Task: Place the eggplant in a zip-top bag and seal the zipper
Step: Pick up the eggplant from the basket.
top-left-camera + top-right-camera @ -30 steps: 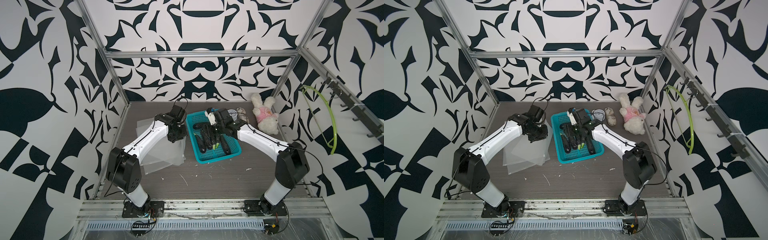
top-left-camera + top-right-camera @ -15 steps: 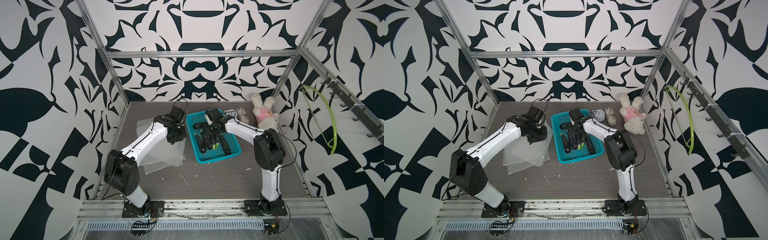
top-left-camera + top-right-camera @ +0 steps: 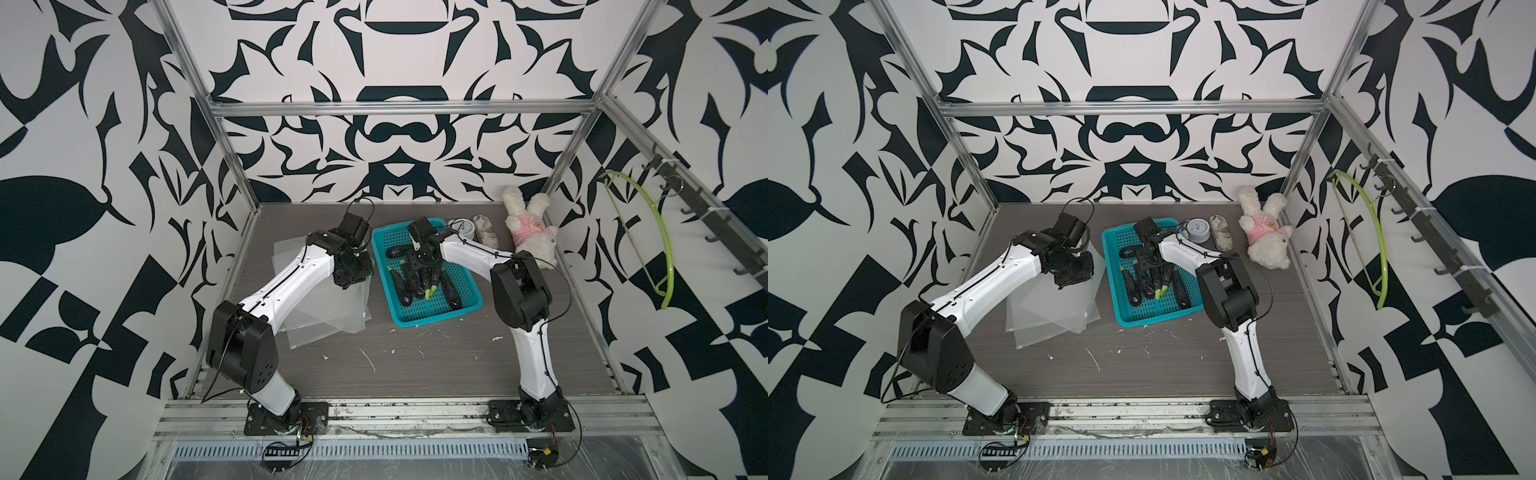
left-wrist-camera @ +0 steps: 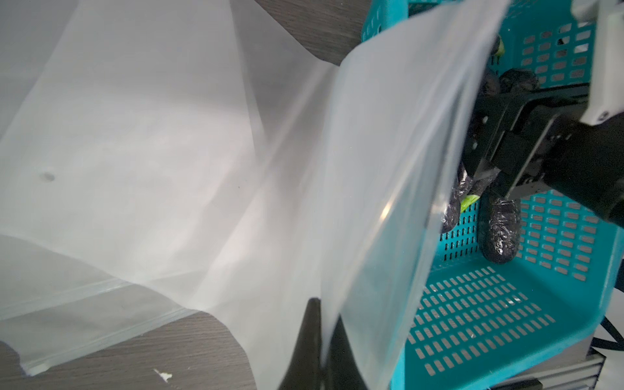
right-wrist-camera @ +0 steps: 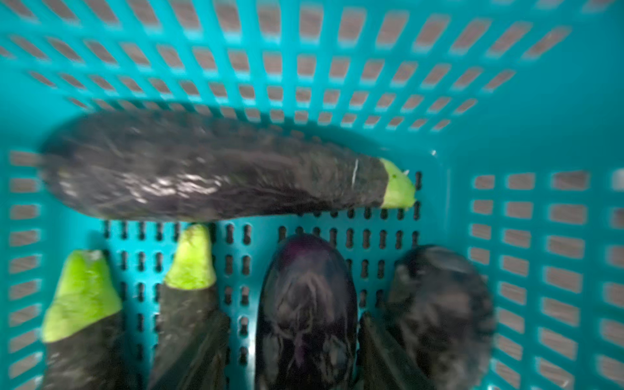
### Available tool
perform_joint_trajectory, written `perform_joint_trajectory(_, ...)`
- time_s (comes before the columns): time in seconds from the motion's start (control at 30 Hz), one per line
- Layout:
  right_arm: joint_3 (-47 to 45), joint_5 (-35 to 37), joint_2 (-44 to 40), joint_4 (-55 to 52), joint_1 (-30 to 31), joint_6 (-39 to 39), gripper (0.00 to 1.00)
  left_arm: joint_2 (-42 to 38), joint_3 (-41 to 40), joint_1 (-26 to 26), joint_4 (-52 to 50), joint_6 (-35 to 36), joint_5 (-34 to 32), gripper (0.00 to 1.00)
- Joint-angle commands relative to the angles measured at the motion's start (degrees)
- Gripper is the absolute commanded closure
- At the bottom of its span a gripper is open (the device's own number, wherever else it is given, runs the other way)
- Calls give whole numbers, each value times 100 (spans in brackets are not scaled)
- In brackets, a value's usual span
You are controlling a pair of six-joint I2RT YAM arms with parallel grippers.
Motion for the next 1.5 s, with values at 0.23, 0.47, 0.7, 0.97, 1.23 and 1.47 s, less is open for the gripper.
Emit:
perform_joint_trajectory(0.23,236,85,-157,-243,-22,350,47,-141,-44,-20,-66,-43,-88,100)
perform_joint_trajectory(0.47,67,-48,-361,-136,-132,497,53,-168,-124,-17,17,-175,-54,100)
perform_joint_trajectory(0.7,-395,-175,-876,338,-154,574,55,-81,-56,-8,0,-184,138,100)
perform_joint_trajectory(0.97,-1272,-274,-1767,1396,-201,777,56,61,119,53,-228,-175,207,100)
perform_joint_trajectory(1.23,-1836,-982,-2621,2214,-360,1356,57,133,145,110,-3,-175,722,100)
perform_joint_trajectory(1.47,-2268,-1641,-3273,3068,-444,2055,58,174,59,111,338,-227,1150,100)
